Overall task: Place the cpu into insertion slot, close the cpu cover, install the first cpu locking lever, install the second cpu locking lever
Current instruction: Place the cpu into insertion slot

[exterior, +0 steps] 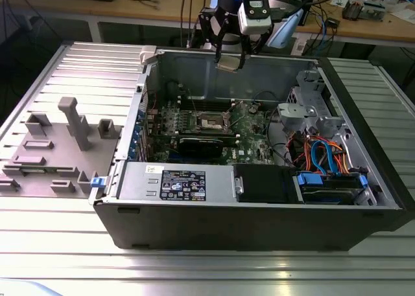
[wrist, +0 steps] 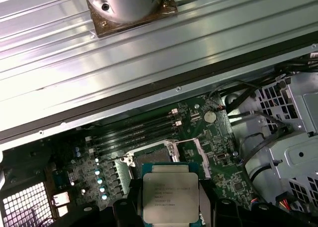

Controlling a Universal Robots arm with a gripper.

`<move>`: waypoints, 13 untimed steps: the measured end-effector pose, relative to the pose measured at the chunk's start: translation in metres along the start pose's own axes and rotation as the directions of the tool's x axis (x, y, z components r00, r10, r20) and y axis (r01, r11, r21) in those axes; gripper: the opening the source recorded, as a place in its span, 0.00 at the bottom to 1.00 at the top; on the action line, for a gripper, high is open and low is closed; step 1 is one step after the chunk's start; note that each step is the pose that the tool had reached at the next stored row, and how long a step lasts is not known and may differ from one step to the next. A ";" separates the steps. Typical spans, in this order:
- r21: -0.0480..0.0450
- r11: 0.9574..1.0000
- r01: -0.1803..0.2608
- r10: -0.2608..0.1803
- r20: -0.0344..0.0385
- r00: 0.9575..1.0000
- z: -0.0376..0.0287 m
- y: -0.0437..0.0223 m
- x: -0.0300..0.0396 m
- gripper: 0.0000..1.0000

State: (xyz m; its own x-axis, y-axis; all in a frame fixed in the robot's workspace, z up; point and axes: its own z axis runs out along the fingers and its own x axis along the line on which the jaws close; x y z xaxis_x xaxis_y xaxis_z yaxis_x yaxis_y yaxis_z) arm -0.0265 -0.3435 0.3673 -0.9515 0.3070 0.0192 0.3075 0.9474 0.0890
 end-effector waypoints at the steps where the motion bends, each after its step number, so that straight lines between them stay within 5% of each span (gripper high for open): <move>1: 0.000 1.000 0.000 0.000 0.000 1.000 0.0000 0.0000 0.0000 0.54; 6: 0.000 1.000 -0.030 0.030 0.003 1.000 0.0000 0.0000 0.0000 0.54; 13: -0.002 0.989 -0.149 0.149 0.014 0.989 0.0002 0.0000 0.0000 0.54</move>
State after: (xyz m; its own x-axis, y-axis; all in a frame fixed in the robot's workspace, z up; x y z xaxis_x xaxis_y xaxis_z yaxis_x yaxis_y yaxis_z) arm -0.0265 -0.3435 0.3671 -0.8950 0.4456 0.0186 0.4455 0.8910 0.0875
